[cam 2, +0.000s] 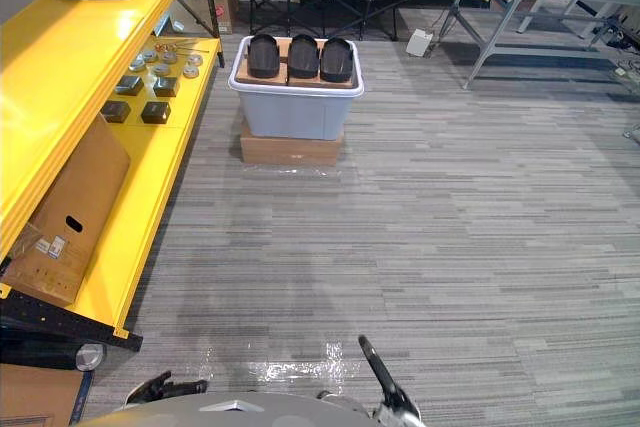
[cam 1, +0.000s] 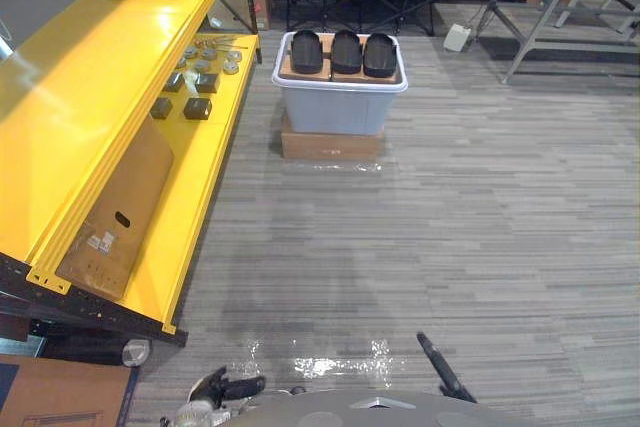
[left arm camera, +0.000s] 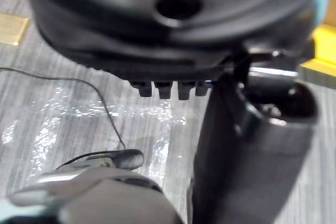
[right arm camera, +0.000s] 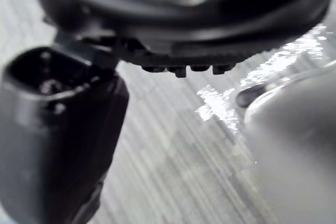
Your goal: Walk over and take three plastic housings, then place them on the shelf
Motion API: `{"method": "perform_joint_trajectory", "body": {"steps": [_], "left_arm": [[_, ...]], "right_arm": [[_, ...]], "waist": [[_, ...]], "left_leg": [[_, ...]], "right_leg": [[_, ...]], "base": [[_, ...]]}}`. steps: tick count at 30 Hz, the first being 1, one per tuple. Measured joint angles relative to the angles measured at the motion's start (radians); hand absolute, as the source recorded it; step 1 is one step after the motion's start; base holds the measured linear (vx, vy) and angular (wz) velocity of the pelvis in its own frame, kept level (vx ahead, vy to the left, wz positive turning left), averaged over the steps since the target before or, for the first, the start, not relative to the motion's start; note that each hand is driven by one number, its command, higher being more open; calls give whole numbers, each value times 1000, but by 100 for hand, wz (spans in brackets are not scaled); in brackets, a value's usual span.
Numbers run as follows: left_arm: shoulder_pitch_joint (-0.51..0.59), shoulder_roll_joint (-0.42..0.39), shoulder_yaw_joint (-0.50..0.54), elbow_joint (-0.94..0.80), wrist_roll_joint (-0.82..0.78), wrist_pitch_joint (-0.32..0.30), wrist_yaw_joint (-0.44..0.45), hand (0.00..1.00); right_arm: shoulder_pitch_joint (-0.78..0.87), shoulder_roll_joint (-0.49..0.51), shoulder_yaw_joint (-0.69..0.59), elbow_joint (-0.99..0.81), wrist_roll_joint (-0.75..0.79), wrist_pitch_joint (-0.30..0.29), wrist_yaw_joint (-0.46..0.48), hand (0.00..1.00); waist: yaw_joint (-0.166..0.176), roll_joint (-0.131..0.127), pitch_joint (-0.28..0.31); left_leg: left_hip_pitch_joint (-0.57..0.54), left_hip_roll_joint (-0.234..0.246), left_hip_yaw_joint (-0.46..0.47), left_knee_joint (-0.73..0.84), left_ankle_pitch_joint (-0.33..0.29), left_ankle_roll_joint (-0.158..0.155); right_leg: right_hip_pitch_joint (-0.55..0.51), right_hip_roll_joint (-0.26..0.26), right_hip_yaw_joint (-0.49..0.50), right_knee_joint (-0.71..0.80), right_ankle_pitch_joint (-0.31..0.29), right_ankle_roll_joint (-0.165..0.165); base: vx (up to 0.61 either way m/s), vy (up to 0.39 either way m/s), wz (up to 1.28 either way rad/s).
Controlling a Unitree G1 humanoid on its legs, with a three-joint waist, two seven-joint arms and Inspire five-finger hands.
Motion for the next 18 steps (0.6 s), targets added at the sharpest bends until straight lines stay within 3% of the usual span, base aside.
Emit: {"method": "perform_joint_trajectory", "body": {"steps": [2,4,10,12,18], "left_arm": [[-30,2,-26,-39,11,-17,-22,100],[-51,4,-51,-48,11,-17,-44,100],[-66,-27,-95,-48,-60,0,-115,100],[-58,-30,-86,-30,-94,23,-113,100],[-55,-41,-26,14,-175,16,-64,100]], "right_arm": [[-38,-9,68,-58,-131,-48,21,100],[-77,-16,93,-64,-167,-71,34,100],[-103,-17,126,-62,-174,-96,53,100],[-70,-17,122,-47,-92,-85,68,100],[-27,-1,68,3,70,-45,81,100]], "waist": [[-4,-3,2],[-5,-3,3],[-13,-4,3],[-13,-5,4],[-14,-3,3]], "left_leg": [[-8,0,-1,-2,7,-3],[-15,0,-2,-5,14,-3],[2,0,0,-21,22,-6],[5,0,-1,-24,22,-6],[24,-5,-4,-32,27,2]], "right_leg": [[-11,0,0,4,0,0],[-19,0,-1,4,0,0],[-10,1,-1,7,0,0],[-11,0,-3,13,0,0],[3,-5,-5,22,-1,0]], "base": [[-55,-17,1],[-69,-23,4],[-46,-20,-1],[-41,-1,3],[-48,5,0]]}}
